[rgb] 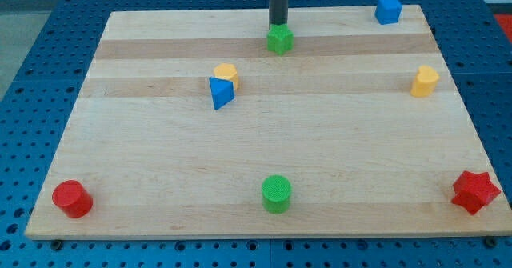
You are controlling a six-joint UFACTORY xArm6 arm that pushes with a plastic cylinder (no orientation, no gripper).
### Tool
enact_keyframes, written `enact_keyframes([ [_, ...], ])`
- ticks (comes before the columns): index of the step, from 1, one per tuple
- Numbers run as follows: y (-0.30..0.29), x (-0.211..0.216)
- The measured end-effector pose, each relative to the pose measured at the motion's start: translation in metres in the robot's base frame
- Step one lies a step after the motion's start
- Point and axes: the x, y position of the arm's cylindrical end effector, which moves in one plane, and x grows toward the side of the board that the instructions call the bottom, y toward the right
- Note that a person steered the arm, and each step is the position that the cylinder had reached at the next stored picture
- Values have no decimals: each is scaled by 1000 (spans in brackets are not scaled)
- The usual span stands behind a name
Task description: Place the green star at the right of the hexagon
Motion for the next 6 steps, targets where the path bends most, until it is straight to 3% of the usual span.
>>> enact_keyframes([
  [1,11,27],
  [3,44,20],
  [6,-10,56],
])
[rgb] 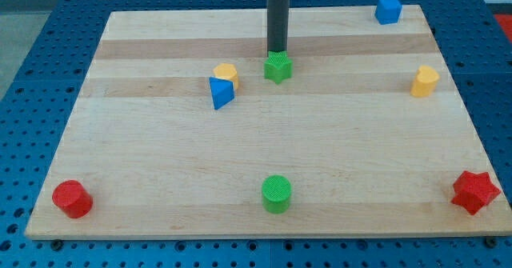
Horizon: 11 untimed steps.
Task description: Place the green star at the right of the hexagon
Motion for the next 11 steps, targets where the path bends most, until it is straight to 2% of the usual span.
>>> enact_keyframes([
  [1,-19,12],
  [2,-1,10],
  [4,78,12],
  [5,77,26],
  [7,17,29],
  [9,-15,29],
  [10,-10,32],
  [11,48,41],
])
